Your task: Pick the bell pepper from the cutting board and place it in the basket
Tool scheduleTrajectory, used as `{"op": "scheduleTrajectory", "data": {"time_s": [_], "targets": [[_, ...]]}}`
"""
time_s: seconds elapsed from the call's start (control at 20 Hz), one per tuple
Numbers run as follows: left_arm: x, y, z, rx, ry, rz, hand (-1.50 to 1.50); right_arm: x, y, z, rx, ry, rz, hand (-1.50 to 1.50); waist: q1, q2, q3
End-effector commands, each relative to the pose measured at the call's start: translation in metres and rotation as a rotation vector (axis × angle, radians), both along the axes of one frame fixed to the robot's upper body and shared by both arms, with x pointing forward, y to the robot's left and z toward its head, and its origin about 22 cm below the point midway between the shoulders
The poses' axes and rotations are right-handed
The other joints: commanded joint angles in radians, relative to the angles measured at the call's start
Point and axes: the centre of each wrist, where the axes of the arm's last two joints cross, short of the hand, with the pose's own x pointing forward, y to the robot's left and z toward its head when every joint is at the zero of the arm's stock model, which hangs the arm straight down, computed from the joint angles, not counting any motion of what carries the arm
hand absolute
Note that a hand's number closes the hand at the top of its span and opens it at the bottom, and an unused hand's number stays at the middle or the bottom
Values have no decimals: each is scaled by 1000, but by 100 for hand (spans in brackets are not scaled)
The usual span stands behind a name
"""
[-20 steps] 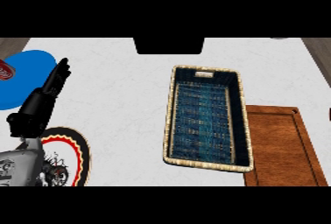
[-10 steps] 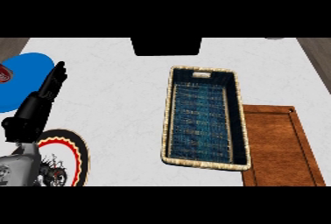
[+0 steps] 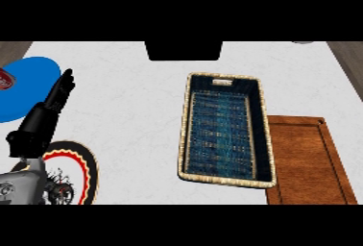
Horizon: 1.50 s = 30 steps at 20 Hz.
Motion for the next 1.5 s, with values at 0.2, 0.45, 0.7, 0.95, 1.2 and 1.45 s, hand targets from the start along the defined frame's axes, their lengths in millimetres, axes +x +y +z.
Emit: {"op": "scheduleTrajectory", "data": {"time_s": [0.2,0.45,0.7,0.95,1.2,1.45], "targets": [[7,-1,4,-2,-5,-26,0,-15,85,62,-12,106,89,150,11,3,0],[3,-6,-6,-7,-1,-25,0,0,129,77,-21,172,68,150,19,8,1],[5,-1,4,13,-16,-24,0,5,195,66,-104,263,89,150,26,7,0],[-1,-6,-6,-10,-7,-10,0,19,195,36,-148,399,84,150,13,6,2],[3,-13,1,2,-33,-10,0,20,196,39,-380,374,-23,150,15,7,1],[11,-5,7,2,-18,-13,0,24,188,37,-519,367,-66,150,12,9,2]]}}
